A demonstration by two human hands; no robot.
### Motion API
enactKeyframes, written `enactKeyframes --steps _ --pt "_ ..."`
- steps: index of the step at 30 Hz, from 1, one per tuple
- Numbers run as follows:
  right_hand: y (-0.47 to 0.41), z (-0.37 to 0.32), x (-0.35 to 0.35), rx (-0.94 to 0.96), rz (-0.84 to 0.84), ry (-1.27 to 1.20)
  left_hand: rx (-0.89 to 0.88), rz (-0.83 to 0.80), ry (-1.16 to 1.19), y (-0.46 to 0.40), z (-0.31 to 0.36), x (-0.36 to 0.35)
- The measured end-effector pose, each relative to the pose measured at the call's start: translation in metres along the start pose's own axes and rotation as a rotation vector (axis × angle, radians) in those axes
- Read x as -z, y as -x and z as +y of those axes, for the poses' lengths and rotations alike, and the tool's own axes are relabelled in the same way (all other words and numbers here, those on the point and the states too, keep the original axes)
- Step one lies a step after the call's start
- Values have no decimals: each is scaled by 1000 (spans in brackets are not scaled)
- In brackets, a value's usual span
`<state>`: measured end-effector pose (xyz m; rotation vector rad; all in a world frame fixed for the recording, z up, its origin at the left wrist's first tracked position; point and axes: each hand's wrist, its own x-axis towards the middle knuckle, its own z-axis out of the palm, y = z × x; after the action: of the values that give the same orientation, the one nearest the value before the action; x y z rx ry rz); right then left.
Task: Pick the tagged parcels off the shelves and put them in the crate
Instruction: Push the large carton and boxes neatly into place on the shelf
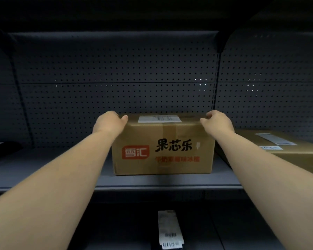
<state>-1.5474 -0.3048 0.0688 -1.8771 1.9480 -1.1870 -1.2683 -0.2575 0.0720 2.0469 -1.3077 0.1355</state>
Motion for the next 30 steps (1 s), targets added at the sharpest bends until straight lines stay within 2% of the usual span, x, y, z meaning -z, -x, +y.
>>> enactKeyframes --steps 7,15,22,30 --pt "-51 0 -7 -168 -162 -69 109 -150 59 -46 11 -19" --pt "-68 -1 -14 -198 -294 -113 164 -207 92 -59 15 -21" --pt "-59 -1 -16 -231 -238 -243 181 -158 154 -53 6 -19" --pt "-26 6 -14 -260 0 -261 179 -37 204 -22 -4 -10"
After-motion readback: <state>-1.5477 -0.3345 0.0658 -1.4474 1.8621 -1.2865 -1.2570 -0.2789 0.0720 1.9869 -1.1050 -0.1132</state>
